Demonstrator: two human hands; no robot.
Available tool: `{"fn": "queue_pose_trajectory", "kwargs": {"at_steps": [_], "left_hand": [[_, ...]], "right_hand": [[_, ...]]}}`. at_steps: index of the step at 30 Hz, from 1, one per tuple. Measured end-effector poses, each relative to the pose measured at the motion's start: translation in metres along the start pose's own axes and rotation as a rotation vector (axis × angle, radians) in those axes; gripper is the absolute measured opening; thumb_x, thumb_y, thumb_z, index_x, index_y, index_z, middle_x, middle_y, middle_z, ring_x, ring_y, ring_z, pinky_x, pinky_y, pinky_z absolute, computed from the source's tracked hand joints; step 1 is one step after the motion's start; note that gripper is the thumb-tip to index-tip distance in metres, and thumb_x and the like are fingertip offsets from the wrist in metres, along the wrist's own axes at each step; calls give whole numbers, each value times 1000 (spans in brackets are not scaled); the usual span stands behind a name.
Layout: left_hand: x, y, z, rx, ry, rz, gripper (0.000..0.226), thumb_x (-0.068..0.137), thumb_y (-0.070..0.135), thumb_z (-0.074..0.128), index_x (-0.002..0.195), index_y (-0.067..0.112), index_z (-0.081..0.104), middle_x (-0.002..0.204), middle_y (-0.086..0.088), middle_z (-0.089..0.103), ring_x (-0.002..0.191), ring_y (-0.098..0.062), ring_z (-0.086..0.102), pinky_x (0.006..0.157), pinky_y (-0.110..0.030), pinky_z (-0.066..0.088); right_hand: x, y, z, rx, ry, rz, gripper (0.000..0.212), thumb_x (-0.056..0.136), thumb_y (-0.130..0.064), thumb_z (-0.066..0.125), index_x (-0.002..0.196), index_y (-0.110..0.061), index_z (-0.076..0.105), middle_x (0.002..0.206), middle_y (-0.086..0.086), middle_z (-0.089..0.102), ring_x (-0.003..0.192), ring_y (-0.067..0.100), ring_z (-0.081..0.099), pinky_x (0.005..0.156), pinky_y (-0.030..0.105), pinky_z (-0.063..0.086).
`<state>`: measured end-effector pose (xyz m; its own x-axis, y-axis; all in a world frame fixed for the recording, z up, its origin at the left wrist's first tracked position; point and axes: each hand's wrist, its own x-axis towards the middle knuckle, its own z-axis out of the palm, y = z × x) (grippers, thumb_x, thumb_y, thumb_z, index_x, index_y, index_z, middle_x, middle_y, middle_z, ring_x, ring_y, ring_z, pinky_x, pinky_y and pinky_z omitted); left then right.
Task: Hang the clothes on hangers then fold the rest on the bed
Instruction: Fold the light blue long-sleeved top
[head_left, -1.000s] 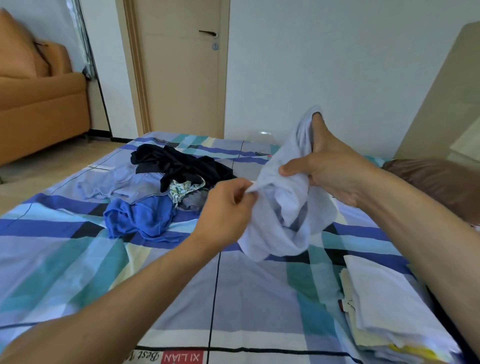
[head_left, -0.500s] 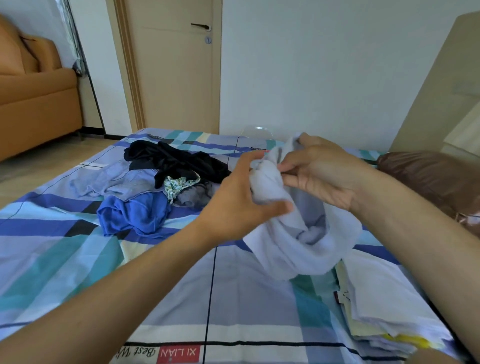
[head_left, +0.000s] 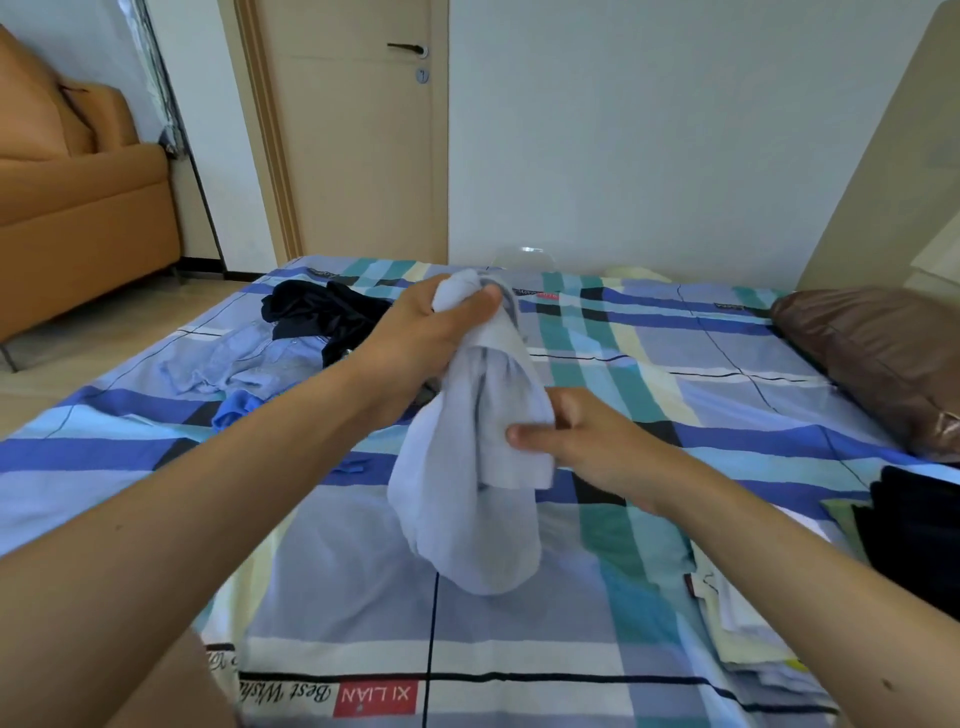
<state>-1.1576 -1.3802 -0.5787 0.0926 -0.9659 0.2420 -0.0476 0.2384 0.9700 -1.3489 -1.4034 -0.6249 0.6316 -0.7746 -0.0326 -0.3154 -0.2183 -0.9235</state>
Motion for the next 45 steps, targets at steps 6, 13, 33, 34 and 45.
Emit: {"fn": "queue_pose_trajectory", "kwargs": {"at_steps": [6, 13, 33, 34, 45], "left_hand": [[7, 2, -37, 348, 70, -96, 21, 97, 41, 61, 106, 25, 69, 88, 11, 66, 67, 4, 63, 54, -11, 46], [-5, -3, -33, 524, -283, -42, 54, 81, 71, 61, 116, 29, 61, 103, 4, 68, 87, -15, 62, 82, -33, 52], [15, -11, -67, -241, 251, -304, 61, 99, 61, 45, 132, 12, 61, 119, -12, 71, 103, -25, 71, 86, -43, 58], [14, -12, -75, -188, 248, -328, 66, 97, 66, 44, 128, 10, 63, 104, -10, 73, 87, -21, 72, 77, -39, 57], [-6, -1, -31, 858, -212, 98, 58, 71, 73, 62, 98, 22, 64, 90, 6, 71, 84, -12, 66, 76, -35, 54]], "right_hand": [[9, -30, -27, 275, 166, -77, 19, 102, -15, 53, 115, -20, 68, 101, -1, 75, 91, 9, 71, 72, 25, 57], [15, -96, -40, 305, 168, -256, 17, 102, -16, 53, 96, -14, 69, 87, 2, 68, 78, 11, 65, 68, 27, 54], [26, -3, -19, -205, 194, -59, 19, 100, -11, 55, 98, -15, 73, 89, 7, 74, 75, 17, 65, 70, 30, 50], [26, -5, -22, -202, 220, -69, 21, 102, -14, 52, 100, -11, 72, 95, 15, 73, 78, 22, 67, 70, 31, 49], [38, -48, -11, -278, 220, -172, 34, 101, -26, 54, 73, -8, 57, 68, 11, 45, 64, 12, 37, 61, 31, 29]]}}
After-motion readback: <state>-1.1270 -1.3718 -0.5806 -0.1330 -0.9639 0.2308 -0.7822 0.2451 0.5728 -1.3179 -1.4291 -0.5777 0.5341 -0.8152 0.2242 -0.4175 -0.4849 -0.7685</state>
